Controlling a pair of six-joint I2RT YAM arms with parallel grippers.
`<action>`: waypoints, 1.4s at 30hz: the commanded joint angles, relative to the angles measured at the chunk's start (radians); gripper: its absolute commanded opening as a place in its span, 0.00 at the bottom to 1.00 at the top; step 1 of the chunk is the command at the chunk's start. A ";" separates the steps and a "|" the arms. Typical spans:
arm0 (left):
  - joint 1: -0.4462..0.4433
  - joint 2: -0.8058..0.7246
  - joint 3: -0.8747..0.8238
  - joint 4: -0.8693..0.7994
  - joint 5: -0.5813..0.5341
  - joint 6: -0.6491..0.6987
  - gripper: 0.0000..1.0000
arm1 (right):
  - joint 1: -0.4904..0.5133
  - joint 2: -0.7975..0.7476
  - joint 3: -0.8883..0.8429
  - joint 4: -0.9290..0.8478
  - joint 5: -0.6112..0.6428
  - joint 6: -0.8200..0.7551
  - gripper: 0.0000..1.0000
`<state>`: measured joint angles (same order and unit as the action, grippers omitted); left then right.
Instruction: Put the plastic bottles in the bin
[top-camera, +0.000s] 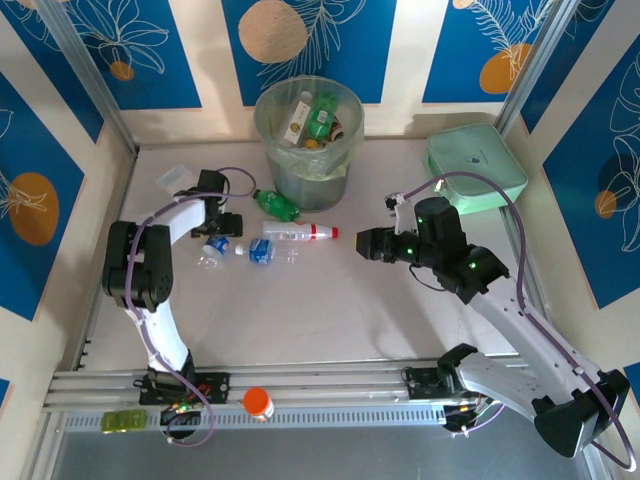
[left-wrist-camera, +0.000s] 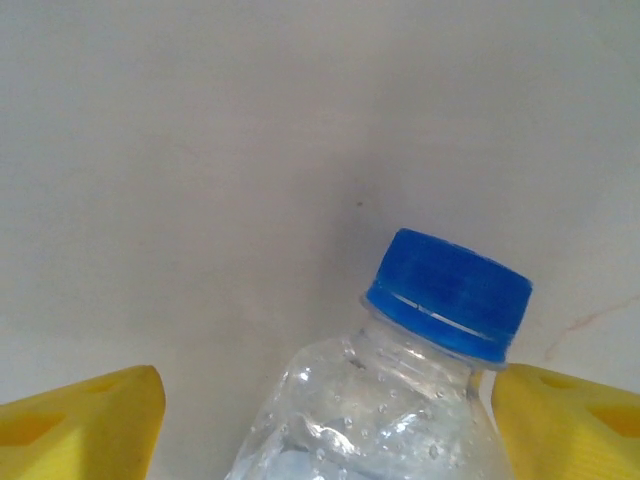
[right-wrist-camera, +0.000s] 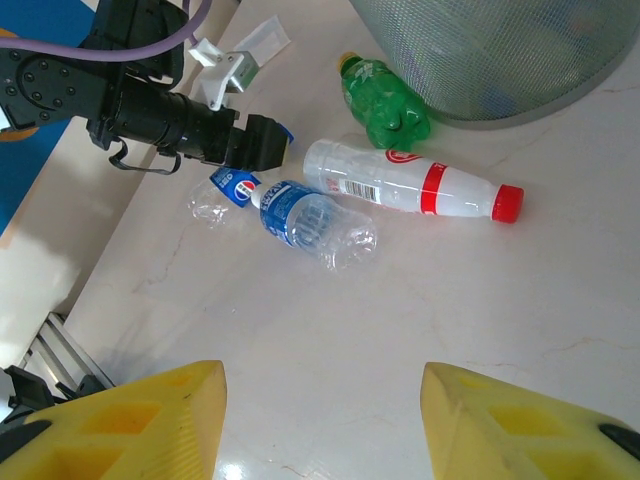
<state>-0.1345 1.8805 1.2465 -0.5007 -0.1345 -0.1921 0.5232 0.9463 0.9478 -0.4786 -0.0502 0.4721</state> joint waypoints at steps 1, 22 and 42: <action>0.019 0.037 0.017 -0.008 0.032 -0.042 0.80 | -0.005 -0.005 0.008 0.007 -0.015 0.004 0.54; 0.024 -0.259 0.036 -0.056 0.090 -0.176 0.50 | 0.010 0.001 0.069 0.010 0.014 0.068 0.54; -0.353 -0.896 -0.274 0.273 0.727 -0.031 0.50 | 0.134 0.203 0.278 0.189 -0.191 0.251 0.60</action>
<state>-0.4679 1.0206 0.9886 -0.2874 0.5041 -0.2634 0.6277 1.1236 1.1717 -0.3424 -0.2073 0.6891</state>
